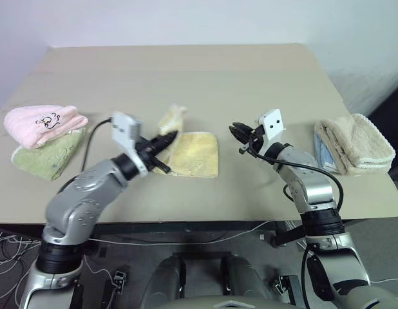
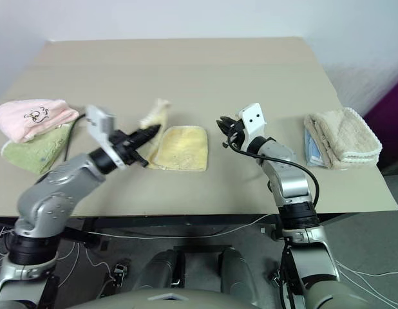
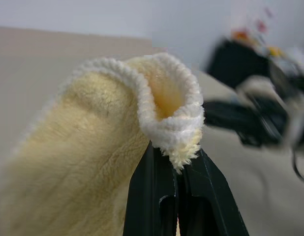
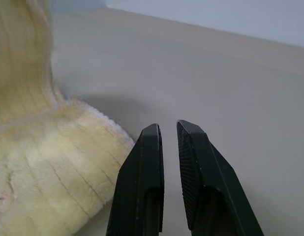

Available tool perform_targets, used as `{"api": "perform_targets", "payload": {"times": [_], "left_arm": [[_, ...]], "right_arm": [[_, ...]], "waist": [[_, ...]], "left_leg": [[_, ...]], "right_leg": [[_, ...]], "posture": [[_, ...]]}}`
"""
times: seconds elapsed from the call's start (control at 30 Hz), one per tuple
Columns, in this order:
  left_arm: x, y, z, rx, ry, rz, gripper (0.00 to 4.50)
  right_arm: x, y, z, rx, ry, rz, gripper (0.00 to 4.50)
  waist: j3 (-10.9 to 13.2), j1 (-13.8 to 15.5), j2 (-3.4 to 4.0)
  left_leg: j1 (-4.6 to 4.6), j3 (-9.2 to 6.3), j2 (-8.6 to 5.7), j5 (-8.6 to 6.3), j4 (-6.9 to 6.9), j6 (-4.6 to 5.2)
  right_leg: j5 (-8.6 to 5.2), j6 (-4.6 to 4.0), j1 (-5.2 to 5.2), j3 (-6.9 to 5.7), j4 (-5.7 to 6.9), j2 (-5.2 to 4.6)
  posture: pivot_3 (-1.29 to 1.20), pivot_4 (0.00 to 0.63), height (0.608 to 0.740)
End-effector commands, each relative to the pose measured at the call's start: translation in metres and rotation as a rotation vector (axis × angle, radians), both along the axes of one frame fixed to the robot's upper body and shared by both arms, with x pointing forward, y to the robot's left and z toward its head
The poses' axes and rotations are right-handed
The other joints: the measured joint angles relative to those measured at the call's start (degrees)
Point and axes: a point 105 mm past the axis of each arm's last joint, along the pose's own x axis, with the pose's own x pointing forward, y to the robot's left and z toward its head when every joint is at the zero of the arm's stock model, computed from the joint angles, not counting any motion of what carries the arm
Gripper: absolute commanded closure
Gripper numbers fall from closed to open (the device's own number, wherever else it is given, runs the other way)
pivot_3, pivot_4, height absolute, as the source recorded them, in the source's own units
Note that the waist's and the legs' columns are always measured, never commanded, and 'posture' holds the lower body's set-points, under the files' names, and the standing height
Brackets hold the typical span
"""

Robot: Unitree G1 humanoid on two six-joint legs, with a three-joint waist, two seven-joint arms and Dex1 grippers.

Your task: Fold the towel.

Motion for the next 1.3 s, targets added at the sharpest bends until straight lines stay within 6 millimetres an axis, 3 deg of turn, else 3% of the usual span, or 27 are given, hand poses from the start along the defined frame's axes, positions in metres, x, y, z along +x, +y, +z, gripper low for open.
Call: {"api": "perform_targets", "payload": {"times": [0.03, 0.13, 0.23, 0.43, 0.57, 0.83, 0.93, 1.03, 1.13, 1.23, 1.3], "left_arm": [[-0.001, -0.022, -0.002, 0.115, -0.079, -0.075, 4.49], [0.002, -0.039, -0.021, 0.233, -0.079, -0.117, 4.49], [0.011, -0.042, -0.033, 0.292, -0.073, -0.105, 4.49], [0.010, -0.048, -0.037, 0.296, -0.072, -0.147, 4.49], [0.005, -0.045, -0.031, 0.223, -0.052, -0.179, 3.57], [0.009, -0.023, -0.002, -0.035, -0.025, -0.109, 0.80], [0.020, -0.004, 0.007, -0.130, -0.008, 0.001, 0.80], [0.026, 0.012, 0.010, -0.131, -0.031, 0.071, 0.76], [0.033, 0.024, 0.003, -0.064, -0.051, 0.124, 1.35], [0.033, 0.024, -0.023, 0.130, -0.063, 0.104, 2.37], [0.033, 0.025, -0.033, 0.169, -0.060, 0.094, 3.10]], "right_arm": [[-0.002, -0.004, 0.015, 0.016, -0.061, -0.020, 3.94], [-0.003, -0.007, 0.015, 0.017, -0.064, -0.038, 3.94], [-0.004, -0.010, 0.016, 0.017, -0.067, -0.050, 3.94], [-0.007, -0.015, 0.016, 0.012, -0.071, -0.071, 3.94], [-0.008, -0.017, 0.016, 0.009, -0.072, -0.074, 3.94], [-0.008, -0.015, 0.021, 0.000, -0.082, -0.063, 3.94], [-0.010, -0.014, 0.025, 0.005, -0.087, -0.047, 3.94], [-0.012, -0.008, 0.029, 0.016, -0.083, -0.010, 4.48], [-0.019, 0.007, 0.034, 0.027, -0.079, 0.060, 4.50], [-0.024, 0.022, 0.031, 0.039, -0.046, 0.116, 4.50], [-0.025, 0.029, 0.024, 0.038, -0.013, 0.135, 4.50]], "waist": [[0.00, 0.11, 0.00], [0.00, 0.20, 0.00], [0.01, 0.22, -0.01], [0.01, 0.20, 0.00], [0.01, 0.19, 0.00], [0.01, 0.18, -0.01], [0.02, 0.20, -0.02], [0.02, 0.20, -0.02], [0.02, 0.20, -0.02], [0.02, 0.18, -0.02], [0.02, 0.19, -0.01]], "left_leg": [[0.00, 0.01, 0.00, 0.00, 0.01, 0.00], [-0.01, 0.00, -0.01, 0.00, 0.03, 0.01], [-0.03, 0.00, -0.02, 0.00, 0.05, 0.01], [-0.06, -0.01, -0.01, 0.00, 0.05, 0.02], [-0.06, -0.02, -0.01, 0.00, 0.06, 0.02], [-0.07, -0.03, -0.01, 0.00, 0.08, 0.02], [-0.07, -0.05, 0.00, 0.00, 0.09, 0.02], [-0.07, -0.05, -0.01, 0.00, 0.10, 0.02], [-0.07, -0.05, -0.01, 0.00, 0.10, 0.02], [-0.06, -0.05, -0.01, 0.00, 0.08, 0.01], [-0.06, -0.04, -0.01, 0.00, 0.07, 0.01]], "right_leg": [[0.00, 0.00, 0.00, 0.00, 0.00, -0.01], [0.00, 0.00, 0.01, 0.00, 0.00, -0.01], [0.00, 0.01, 0.01, -0.01, 0.00, -0.02], [0.00, 0.01, -0.02, -0.01, 0.01, -0.02], [0.00, 0.01, -0.02, -0.01, 0.01, -0.04], [0.01, 0.02, -0.02, -0.02, 0.01, -0.05], [0.01, 0.02, -0.02, -0.03, 0.02, -0.05], [0.01, 0.02, -0.02, -0.03, 0.03, -0.04], [0.01, 0.02, -0.02, -0.04, 0.03, -0.04], [0.01, 0.02, -0.03, -0.04, 0.03, -0.02], [0.01, 0.02, -0.02, -0.04, 0.02, -0.02]], "posture": [[0.00, 0.150, 0.740], [0.00, 0.150, 0.740], [0.00, 0.150, 0.740], [0.00, 0.150, 0.740], [0.00, 0.150, 0.740], [0.00, 0.150, 0.740], [0.00, 0.150, 0.740], [0.00, 0.150, 0.740], [0.00, 0.150, 0.740], [0.00, 0.150, 0.740], [0.00, 0.150, 0.740]]}}
